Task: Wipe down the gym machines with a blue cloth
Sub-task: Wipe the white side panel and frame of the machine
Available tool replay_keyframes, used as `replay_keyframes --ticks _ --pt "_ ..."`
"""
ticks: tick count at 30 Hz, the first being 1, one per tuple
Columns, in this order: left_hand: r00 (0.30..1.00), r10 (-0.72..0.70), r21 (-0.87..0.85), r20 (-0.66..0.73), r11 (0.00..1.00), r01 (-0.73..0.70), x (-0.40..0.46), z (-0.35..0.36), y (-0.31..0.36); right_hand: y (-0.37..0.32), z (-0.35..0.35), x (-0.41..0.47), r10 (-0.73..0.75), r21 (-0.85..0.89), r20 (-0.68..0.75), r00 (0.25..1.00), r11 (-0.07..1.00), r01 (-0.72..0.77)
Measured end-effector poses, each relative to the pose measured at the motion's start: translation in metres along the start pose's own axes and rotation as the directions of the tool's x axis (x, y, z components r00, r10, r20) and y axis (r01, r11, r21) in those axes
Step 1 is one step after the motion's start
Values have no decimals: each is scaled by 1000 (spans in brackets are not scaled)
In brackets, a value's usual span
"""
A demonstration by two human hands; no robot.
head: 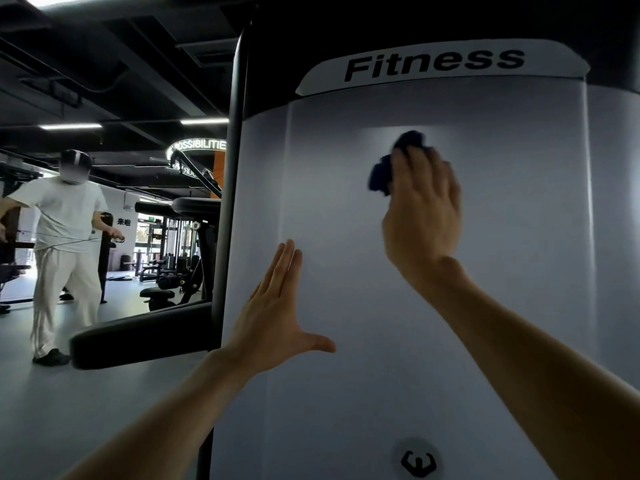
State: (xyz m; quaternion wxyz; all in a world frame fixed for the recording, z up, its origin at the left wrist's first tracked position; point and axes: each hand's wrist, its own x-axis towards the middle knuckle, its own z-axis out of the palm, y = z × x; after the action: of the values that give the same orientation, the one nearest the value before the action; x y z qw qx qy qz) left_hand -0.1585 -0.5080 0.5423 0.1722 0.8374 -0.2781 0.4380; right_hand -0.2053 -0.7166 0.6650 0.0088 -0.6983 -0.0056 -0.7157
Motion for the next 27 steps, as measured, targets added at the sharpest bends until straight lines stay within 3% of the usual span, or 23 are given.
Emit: replay_keyframes --ticks 2,4,6,8,10,13,19,23,27 --pt "1000 10 -2 0 1000 -10 -1 1 -1 -5 1 -4 159 0 -34 987 987 -159" --pt "1000 14 6 -4 1000 -14 -1 1 -1 -31 8 -9 126 59 -37 991 991 -124" --pt "1000 18 0 -22 1000 -18 -1 1 -1 -65 21 -15 -156 134 43 987 980 149" --pt "1000 15 -35 -26 999 -16 0 -1 1 -90 28 -14 -457 120 210 864 889 441" --pt "1000 11 -58 -19 998 -12 1 -1 2 -96 33 2 -537 87 305 787 838 539" --pt "1000 -9 -18 16 1000 9 0 -1 2 -73 27 25 -500 51 256 828 862 505" --pt "997 -54 11 57 998 54 1 -7 7 31 -11 40 -275 84 98 957 960 267" --pt "989 -59 65 -136 996 68 10 -16 21 82 -30 34 -178 126 74 981 978 168" --pt "963 151 101 -222 986 -131 41 -21 51 97 -34 40 -192 146 88 978 973 178"
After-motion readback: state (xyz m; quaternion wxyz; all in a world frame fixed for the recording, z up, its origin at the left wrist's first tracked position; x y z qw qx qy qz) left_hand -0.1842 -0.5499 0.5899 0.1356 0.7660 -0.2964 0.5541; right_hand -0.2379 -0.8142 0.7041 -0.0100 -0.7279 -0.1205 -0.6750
